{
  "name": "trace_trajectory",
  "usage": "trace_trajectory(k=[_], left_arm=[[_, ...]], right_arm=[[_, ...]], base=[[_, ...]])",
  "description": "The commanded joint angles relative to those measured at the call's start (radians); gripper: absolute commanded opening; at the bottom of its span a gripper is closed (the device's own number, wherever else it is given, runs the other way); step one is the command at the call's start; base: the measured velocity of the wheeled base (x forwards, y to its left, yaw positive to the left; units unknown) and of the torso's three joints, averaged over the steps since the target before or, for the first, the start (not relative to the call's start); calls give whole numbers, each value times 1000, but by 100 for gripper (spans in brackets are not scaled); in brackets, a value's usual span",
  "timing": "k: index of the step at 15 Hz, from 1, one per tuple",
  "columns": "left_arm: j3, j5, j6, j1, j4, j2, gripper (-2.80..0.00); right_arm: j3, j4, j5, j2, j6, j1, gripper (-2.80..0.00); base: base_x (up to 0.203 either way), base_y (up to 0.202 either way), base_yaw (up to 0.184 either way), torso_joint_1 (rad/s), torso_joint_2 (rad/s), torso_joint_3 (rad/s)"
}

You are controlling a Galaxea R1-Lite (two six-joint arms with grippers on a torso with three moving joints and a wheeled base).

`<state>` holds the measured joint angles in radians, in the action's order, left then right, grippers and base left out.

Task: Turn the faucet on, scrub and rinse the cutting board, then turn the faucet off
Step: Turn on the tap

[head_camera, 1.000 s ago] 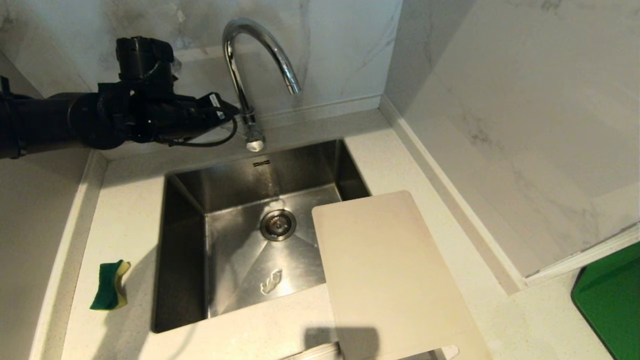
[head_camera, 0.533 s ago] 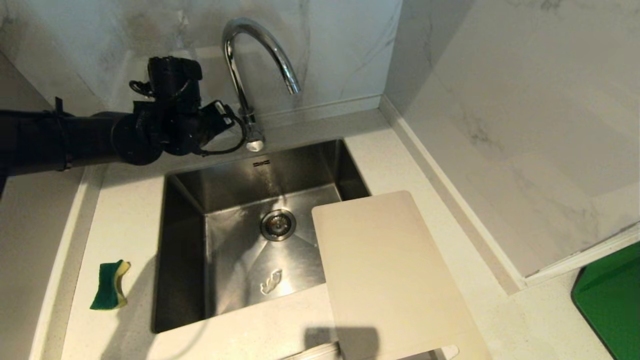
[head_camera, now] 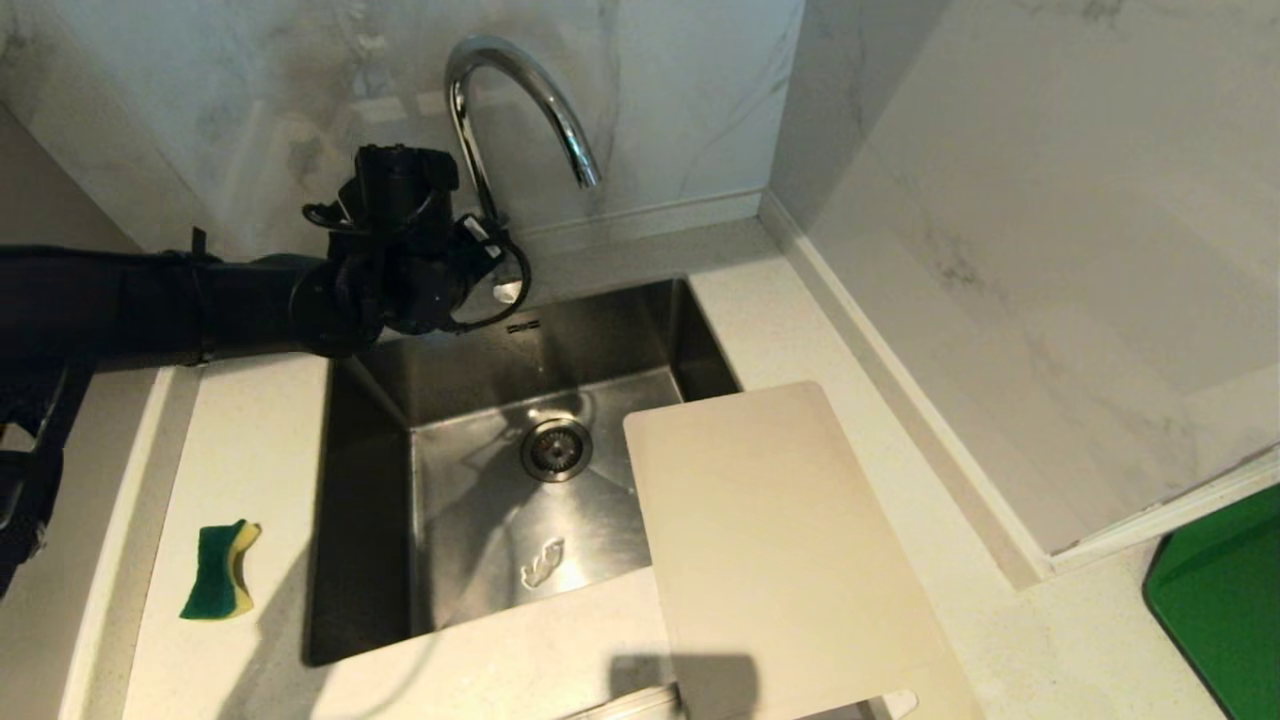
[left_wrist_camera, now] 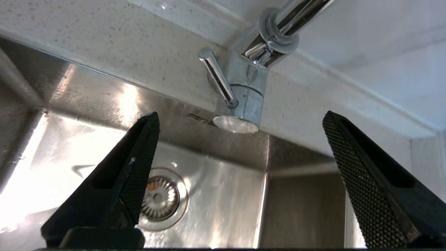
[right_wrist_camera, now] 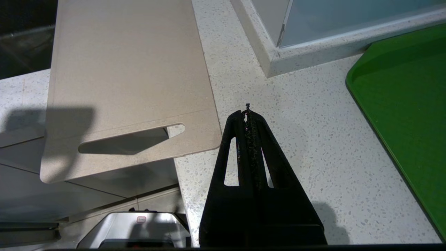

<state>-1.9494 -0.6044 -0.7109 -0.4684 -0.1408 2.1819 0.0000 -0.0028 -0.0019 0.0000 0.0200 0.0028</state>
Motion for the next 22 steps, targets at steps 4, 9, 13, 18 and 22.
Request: trace_trajectory(k=[4,9,13,18,22], left_arm=[[-2,-77,-1,8,-65,47,0],[-5,-95,34,26,-125,96,0],[-10,-119,136,47,-248,152,0],[-13,-117,151,63,-273,177,0],[-13,-126,236,95,-369,194,0]], right_arm=[[0,0,0,0,0,0,-280],[0,0,0,0,0,0,-280],[0,0,0,0,0,0,-280],[0,0,0,0,0,0,-280],[0,0,0,0,0,0,-280]], base=[[0,0,0,0,0,0],[0,0,0,0,0,0],[0,0,0,0,0,0],[0,0,0,0,0,0],[0,0,0,0,0,0]])
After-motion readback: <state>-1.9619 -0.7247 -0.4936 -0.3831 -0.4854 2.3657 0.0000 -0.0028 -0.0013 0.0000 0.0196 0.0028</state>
